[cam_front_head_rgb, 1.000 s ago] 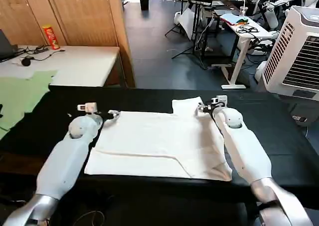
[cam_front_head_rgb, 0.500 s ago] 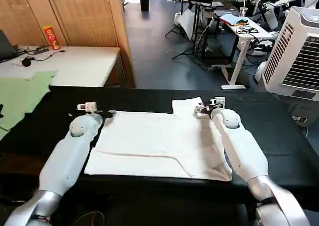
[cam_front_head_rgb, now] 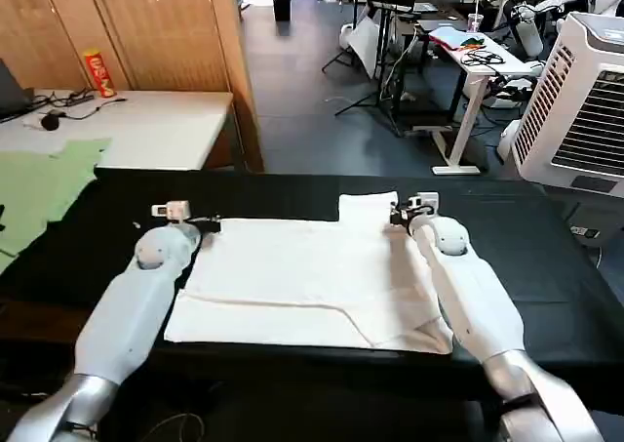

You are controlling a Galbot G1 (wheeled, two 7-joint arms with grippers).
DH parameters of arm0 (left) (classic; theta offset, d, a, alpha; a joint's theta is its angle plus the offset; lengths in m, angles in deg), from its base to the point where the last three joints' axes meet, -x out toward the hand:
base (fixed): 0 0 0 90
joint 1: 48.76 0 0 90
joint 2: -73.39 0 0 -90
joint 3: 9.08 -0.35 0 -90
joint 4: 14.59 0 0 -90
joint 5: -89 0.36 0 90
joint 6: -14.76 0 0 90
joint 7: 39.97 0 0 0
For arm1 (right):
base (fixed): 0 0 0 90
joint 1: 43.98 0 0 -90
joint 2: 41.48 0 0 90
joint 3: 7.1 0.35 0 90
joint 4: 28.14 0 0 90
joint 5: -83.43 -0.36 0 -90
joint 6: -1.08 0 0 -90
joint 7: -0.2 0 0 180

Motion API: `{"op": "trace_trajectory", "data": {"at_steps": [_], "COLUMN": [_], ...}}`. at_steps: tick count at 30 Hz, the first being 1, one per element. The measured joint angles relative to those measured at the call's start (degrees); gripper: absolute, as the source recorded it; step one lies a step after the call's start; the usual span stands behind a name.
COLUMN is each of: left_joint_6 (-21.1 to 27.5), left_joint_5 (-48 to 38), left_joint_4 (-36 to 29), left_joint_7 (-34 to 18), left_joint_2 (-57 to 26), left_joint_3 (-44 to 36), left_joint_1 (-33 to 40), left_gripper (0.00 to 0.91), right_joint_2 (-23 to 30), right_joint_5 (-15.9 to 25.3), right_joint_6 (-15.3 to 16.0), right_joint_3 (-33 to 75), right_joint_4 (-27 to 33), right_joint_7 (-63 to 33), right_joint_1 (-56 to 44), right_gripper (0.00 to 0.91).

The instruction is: Fold and organize the clothes.

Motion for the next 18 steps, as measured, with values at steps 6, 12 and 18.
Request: {"op": "trace_trajectory", "data": {"at_steps": [6,12,18], "left_joint_6": [0.22,1.30,2.04], "left_joint_5": [-2.44,-5.79,-7.66], "left_joint_4": [-3.91,-11.16,-21.06], "left_joint_7": [-0.44,-1.15,-1.14], "left_joint_2": [-1.80,-5.08,-8.90], "left_joint_3": [0.88,2.18,4.52], "left_joint_1": [-1.73,-4.94,-10.29], "left_gripper": [0.059,0.059,0.059], "right_joint_2": [-3.23,-7.24,-10.87], "right_joint_5": [-2.90,-4.64,-6.32], "right_joint_6": [0.66,4.01,7.19], "right_joint_3": [0.73,2.37,4.80], "right_joint_4": [-7.55,-17.50,-27.16], "right_joint_7": [-0.24,-0.79,-1.85], "right_joint_1": [-2.57,-7.60,-14.81], "right_gripper": [0.059,0.059,0.059]}}
